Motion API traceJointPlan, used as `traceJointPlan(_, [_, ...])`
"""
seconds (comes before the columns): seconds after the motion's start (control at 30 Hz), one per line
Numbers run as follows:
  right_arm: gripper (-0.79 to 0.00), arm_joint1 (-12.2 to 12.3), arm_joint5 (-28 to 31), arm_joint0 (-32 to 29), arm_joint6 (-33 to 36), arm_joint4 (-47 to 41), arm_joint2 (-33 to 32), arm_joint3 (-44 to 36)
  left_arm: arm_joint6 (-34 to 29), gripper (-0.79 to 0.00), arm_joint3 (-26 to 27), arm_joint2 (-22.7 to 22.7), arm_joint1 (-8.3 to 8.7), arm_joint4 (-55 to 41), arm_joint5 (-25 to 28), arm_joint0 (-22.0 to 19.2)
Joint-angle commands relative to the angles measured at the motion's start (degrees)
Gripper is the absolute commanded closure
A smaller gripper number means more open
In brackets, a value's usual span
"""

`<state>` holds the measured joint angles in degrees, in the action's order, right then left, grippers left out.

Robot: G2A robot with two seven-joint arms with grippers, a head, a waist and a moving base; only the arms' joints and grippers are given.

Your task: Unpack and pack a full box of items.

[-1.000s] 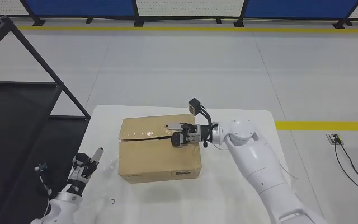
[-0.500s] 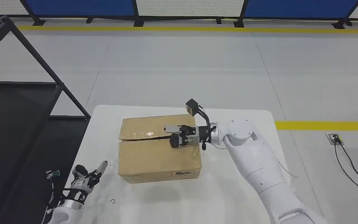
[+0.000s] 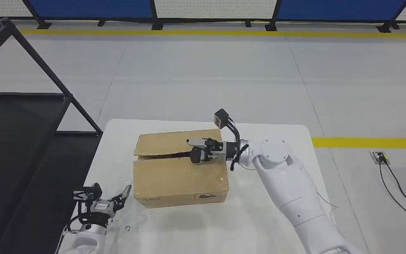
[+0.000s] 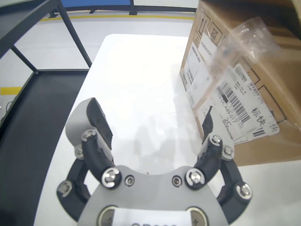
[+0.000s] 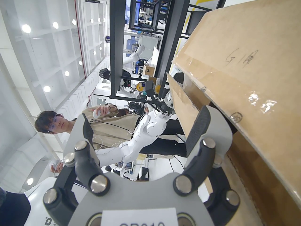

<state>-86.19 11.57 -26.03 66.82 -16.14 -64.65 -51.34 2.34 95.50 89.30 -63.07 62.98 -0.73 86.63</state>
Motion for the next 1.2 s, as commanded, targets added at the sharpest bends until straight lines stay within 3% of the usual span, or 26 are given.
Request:
traceJointPlan(0.0, [-0.785, 0.1, -0.7, -0.1, -0.5, -0.9, -0.3, 0.0, 0.3, -0.785, -0.5, -0.2, -0.09, 0.4, 0.0, -0.4])
traceJointPlan(0.2, [-0.785, 0.1, -3.5, 0.8, -2.4, -1.8, -0.3, 2.2, 1.4, -0.785, -2.4, -1.3, -0.32, 3.6, 0.4, -1.8])
traceJointPlan(0.53, [-0.785, 0.0, -0.5, 1.9, -2.2, -3.9, 0.1, 5.2, 1.8, -0.785, -6.2, -3.2, -0.45, 8.9, 4.3, -4.3])
traceJointPlan(1.17, [-0.785, -0.5, 0.2, 4.2, -1.6, -5.7, 2.2, 9.0, 3.1, -0.785, -13.3, -6.0, -2.15, 6.3, -0.6, -10.9])
